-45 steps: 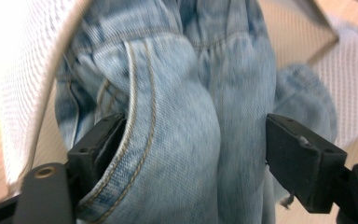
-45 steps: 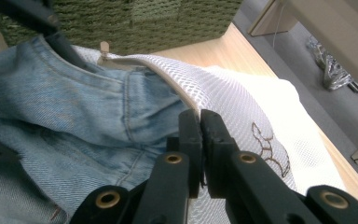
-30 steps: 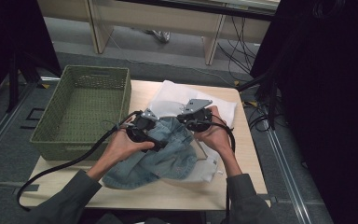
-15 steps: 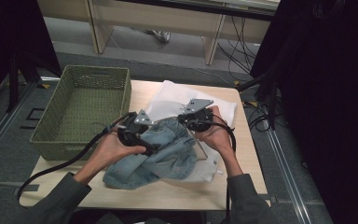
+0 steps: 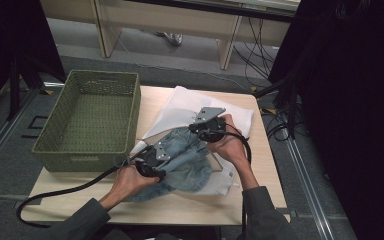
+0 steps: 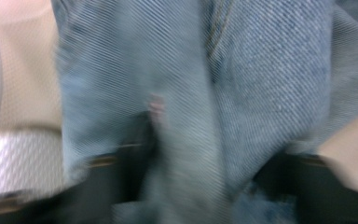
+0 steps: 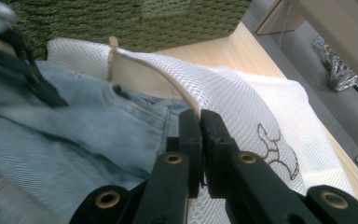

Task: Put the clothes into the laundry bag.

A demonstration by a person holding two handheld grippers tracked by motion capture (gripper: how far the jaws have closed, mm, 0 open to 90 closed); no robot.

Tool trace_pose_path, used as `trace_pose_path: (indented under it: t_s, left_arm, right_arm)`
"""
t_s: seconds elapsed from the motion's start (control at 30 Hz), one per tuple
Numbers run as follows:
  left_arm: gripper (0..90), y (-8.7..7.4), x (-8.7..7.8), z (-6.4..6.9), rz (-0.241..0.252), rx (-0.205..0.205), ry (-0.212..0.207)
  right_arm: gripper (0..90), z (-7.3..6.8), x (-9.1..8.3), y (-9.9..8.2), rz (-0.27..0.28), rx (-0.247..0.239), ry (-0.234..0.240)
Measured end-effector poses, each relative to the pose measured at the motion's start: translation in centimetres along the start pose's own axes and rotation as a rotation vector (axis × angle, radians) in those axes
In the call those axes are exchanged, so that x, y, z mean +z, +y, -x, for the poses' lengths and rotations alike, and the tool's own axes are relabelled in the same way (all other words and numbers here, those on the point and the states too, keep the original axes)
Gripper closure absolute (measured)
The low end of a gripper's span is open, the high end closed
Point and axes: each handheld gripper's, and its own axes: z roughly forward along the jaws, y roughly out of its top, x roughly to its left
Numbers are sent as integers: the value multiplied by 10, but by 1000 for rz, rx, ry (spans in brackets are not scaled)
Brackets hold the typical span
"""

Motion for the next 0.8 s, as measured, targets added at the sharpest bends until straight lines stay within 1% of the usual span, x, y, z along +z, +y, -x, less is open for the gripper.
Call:
trace_pose_path:
  t_s: [0.03, 0.07, 0.1, 0.13, 0.17, 0.2, 0.23, 0.27, 0.3, 0.33, 0.37, 0.4, 0.43, 0.47, 0.5, 0.53, 0.57, 0.6, 0.63, 0.67, 0.7, 0.73, 0.77, 0.8]
  left_arm:
    - [691, 1, 1, -3, 13, -12, -3]
    - [737, 3, 0, -4, 19, -13, 5]
    - [759, 6, -2, -5, 47, -18, 9]
    - [777, 11, -6, -6, 62, -19, 14]
    - [779, 23, -13, -9, 87, -6, 38]
    - [780, 23, -13, -9, 87, -6, 38]
    - [780, 30, -16, -10, 109, -9, 46]
    - [780, 38, -20, -11, 125, -22, 45]
    - [780, 44, -21, -13, 145, -23, 54]
    - [780, 53, -24, -16, 173, -14, 74]
    - [781, 60, -23, -18, 195, -36, 86]
    - [779, 66, -20, -20, 219, -49, 99]
    - [779, 69, -15, -22, 230, -62, 112]
    - [776, 70, -7, -26, 244, -79, 109]
    - [768, 68, 2, -29, 242, -116, 85]
    - [711, 65, 12, -31, 237, -159, 58]
    - [711, 60, 20, -33, 205, -167, 42]
    - [667, 55, 26, -33, 185, -176, 33]
    - [611, 51, 29, -33, 168, -167, 26]
    - [556, 47, 30, -34, 157, -155, 17]
    - [435, 45, 28, -34, 149, -166, 4]
    - [435, 43, 25, -33, 145, -165, 5]
    - [387, 41, 20, -32, 132, -151, 9]
    - [327, 40, 13, -30, 122, -134, 21]
  right_arm:
    - [885, 1, 1, 0, 7, -23, 2]
    - [885, 0, 2, 1, 11, -14, 8]
    - [885, -1, 2, 2, 16, -14, 16]
    - [886, -2, 2, 3, 16, -10, 24]
    - [885, -2, 2, 4, 17, -14, 21]
    - [885, -2, 2, 4, 17, -14, 21]
    - [886, -2, 0, 6, 22, -24, 15]
    - [886, -3, -1, 7, 31, -19, 19]
    - [886, -3, -2, 8, 36, -18, 24]
    - [886, -3, -2, 8, 36, -18, 24]
    - [886, -2, -4, 10, 53, -14, 27]
    - [886, -1, -5, 10, 51, -15, 26]
    - [886, -1, -5, 10, 51, -15, 26]
    - [886, 0, -5, 9, 54, -16, 24]
    - [886, 0, -4, 8, 48, -8, 29]
    - [886, 1, 0, 3, 34, 2, 22]
    - [886, 1, 0, 3, 34, 2, 22]
    - [886, 2, 3, 0, 21, 4, 21]
    - [886, 2, 5, -2, 6, 5, 31]
    - [886, 2, 7, -5, 4, 8, 26]
    - [886, 2, 10, -8, -3, 13, 33]
    - [886, 2, 10, -8, -3, 13, 33]
    - [885, 2, 11, -8, -9, 16, 31]
    - [885, 1, 11, -8, -11, 4, 22]
